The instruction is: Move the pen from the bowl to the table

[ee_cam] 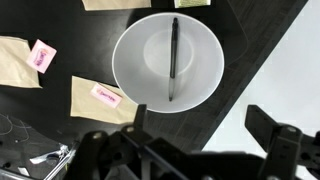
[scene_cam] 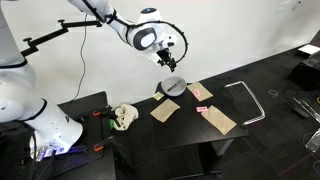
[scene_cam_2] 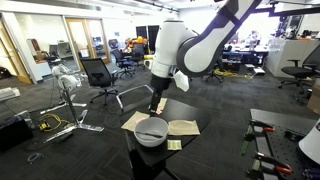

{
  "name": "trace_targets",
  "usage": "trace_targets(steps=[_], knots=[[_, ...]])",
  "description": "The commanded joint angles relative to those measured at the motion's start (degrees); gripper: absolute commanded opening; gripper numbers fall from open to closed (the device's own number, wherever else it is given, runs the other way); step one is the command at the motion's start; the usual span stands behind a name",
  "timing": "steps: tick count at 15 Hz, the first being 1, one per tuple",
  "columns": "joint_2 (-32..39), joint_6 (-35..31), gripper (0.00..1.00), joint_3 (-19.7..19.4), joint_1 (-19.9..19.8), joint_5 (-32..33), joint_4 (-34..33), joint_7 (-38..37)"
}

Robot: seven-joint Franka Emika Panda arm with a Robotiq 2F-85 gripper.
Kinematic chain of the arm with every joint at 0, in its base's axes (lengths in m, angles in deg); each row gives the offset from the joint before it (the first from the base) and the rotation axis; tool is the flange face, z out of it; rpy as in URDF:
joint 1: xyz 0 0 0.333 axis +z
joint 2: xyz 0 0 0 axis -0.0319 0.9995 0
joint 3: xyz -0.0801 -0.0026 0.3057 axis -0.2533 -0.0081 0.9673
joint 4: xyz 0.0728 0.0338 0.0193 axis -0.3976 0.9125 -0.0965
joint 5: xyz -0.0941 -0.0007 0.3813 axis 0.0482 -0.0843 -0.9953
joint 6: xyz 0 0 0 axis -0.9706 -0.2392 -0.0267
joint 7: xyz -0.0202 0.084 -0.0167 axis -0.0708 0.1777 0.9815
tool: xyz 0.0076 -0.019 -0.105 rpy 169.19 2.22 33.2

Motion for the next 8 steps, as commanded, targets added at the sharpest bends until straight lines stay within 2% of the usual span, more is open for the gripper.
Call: trace_targets(steps=[1,8], knots=[[4.58,1.41,1.00,-2.33,2.53,2.38,-5.09,-4.19],[9.55,5.03,1.00,-3.96,4.22,1.71,-9.74,-6.94]])
